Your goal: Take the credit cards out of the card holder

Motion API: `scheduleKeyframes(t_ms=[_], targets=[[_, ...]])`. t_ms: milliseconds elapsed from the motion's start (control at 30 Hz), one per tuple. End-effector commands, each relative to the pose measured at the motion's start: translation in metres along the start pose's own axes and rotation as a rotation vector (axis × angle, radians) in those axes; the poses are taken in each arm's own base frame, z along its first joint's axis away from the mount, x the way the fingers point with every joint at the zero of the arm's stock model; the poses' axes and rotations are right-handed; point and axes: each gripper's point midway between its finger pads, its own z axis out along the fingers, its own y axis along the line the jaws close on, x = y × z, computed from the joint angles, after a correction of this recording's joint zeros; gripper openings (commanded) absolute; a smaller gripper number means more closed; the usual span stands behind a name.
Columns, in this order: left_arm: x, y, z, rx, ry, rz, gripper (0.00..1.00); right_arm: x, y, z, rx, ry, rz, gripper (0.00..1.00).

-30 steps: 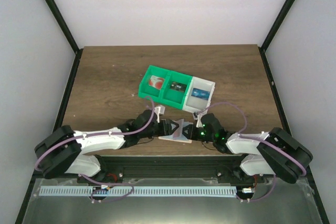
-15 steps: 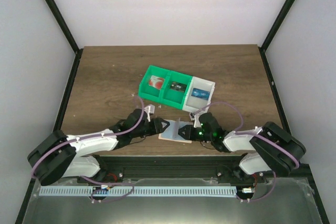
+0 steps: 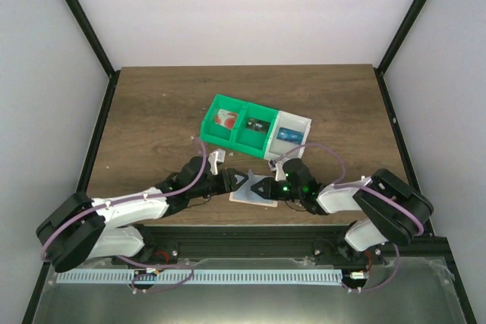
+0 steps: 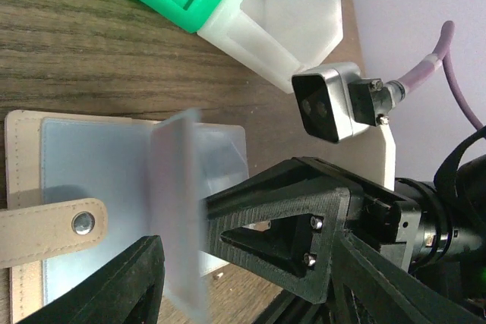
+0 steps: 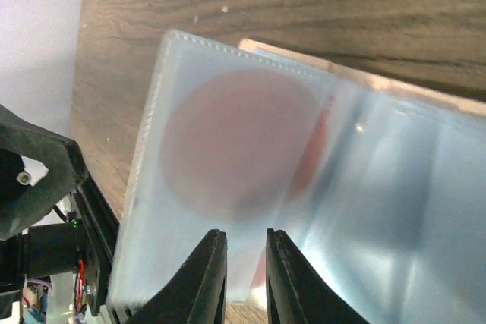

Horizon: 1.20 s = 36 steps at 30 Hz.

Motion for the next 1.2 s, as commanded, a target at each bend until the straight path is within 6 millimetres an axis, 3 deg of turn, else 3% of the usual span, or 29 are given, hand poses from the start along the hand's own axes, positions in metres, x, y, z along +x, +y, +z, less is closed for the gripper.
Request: scheduleKeyframes(t_ms=[0,267,600,1167], targets=[[-0.009,-0.010,-0.004,0.019,-0.033,0.013,0.63,-0.008,0.015,0.007,-0.034,0.000,-0.037,0.17],[-0.009,0.000,0.004,-0.025,-0.023,0.031,0.63,0.001,-0.003,0.013,0.019,0.025,-0.006,0.15],[-0.003,0.022,0.022,-0.092,0.018,0.042,0.64,0.002,-0.006,0.013,0.030,0.026,-0.007,0.13],[0.006,0.044,0.023,-0.176,0.050,0.033,0.66,0.002,-0.005,0.011,0.026,0.019,-0.004,0.13]])
